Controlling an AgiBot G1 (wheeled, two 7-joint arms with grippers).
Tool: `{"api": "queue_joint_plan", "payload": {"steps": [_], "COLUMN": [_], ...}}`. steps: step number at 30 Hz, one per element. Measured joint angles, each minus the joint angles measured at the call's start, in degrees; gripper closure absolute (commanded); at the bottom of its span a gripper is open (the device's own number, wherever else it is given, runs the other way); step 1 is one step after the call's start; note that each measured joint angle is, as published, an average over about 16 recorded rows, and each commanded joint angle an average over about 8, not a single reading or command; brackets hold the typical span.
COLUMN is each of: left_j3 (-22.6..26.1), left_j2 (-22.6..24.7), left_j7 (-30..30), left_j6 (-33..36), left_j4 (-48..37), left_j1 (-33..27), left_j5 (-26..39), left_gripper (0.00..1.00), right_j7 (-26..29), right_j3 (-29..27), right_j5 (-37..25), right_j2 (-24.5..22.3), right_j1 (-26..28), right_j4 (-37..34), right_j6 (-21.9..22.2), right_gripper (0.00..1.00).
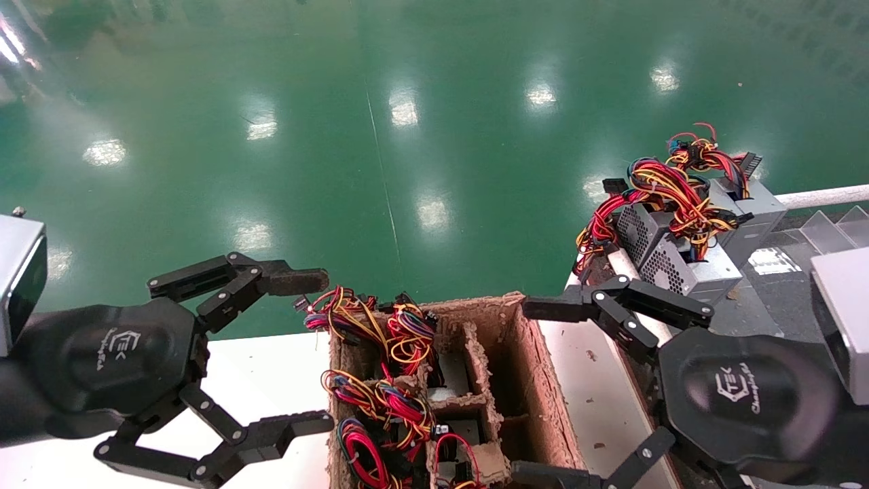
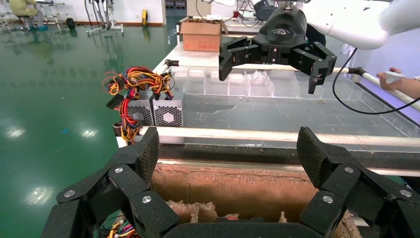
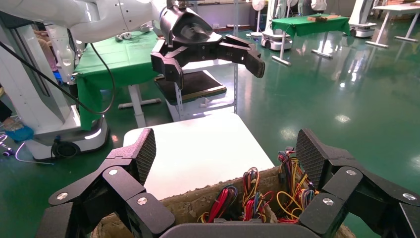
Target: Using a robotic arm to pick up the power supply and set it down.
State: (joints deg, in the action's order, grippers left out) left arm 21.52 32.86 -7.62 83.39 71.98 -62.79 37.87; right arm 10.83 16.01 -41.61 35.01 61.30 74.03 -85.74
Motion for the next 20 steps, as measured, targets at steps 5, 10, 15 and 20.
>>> {"api": "queue_joint_plan", "payload": {"steps": [5, 10, 15, 20], "left_j3": [0.00, 0.00, 0.00, 0.00], "left_j2": [0.00, 0.00, 0.00, 0.00], "left_j7": [0.00, 0.00, 0.00, 0.00], "left_j6": [-0.01, -0.01, -0.01, -0.01], "left_j4": [-0.01, -0.01, -0.01, -0.01], "left_j1": [0.00, 0.01, 0.01, 0.01], "left_j5": [0.00, 0.00, 0.00, 0.00], "left_gripper": [0.00, 0.00, 0.00, 0.00], "right_j7": [0.17, 0.13, 0.06, 0.03], "right_j3": [-0.02, -0.02, -0.02, -0.02], "right_j5": [0.29, 0.25, 0.13, 0.05], "right_j2": [-0.02, -0.03, -0.02, -0.02], "right_j1": [-0.29, -0.21, -0.07, 0.00], "right_j4": [0.52, 0.34, 0.09, -0.04], "right_j6": [-0.06, -0.05, -0.02, -0.01], "right_gripper": [0.00, 0.00, 0.00, 0.00]}}
